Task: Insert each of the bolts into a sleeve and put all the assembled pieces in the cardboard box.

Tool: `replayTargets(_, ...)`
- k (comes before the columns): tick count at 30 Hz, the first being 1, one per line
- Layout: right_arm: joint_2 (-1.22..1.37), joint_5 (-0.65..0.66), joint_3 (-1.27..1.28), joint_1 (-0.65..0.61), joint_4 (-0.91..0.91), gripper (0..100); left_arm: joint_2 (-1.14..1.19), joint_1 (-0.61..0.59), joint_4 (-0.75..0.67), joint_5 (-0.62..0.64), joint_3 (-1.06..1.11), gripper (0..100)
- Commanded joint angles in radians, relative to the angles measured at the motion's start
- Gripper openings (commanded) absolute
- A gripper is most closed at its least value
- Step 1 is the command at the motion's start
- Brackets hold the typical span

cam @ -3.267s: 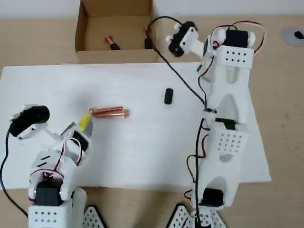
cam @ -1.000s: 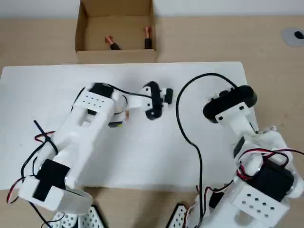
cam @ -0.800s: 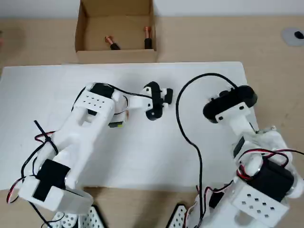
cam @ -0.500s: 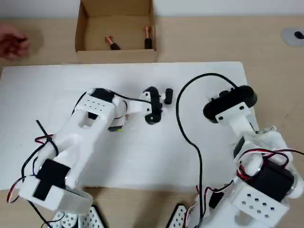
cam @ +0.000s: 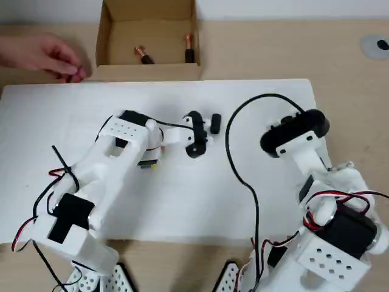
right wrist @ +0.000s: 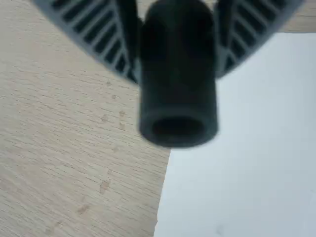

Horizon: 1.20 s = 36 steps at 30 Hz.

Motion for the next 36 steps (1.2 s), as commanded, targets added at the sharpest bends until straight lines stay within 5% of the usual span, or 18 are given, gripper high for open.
replayTargets(1,-0.012,-0.008,-0.005,0.016,-0.017,1.2,0.039,-0.021,-0.015,0.031,-0.049,1)
replayTargets(17,-0.012,-0.006,-0.007,0.016,-0.017,1.2,-0.143,-0.017,0.126,0.123,-0.133,2)
replayTargets(24,-0.012,-0.003,-0.007,0.015,-0.017,1.2,-0.202,-0.018,0.127,0.124,-0.117,18)
replayTargets(36,-0.018,-0.002,-0.007,0.016,-0.012,1.2,-0.182,-0.092,-0.034,0.132,-0.146,19)
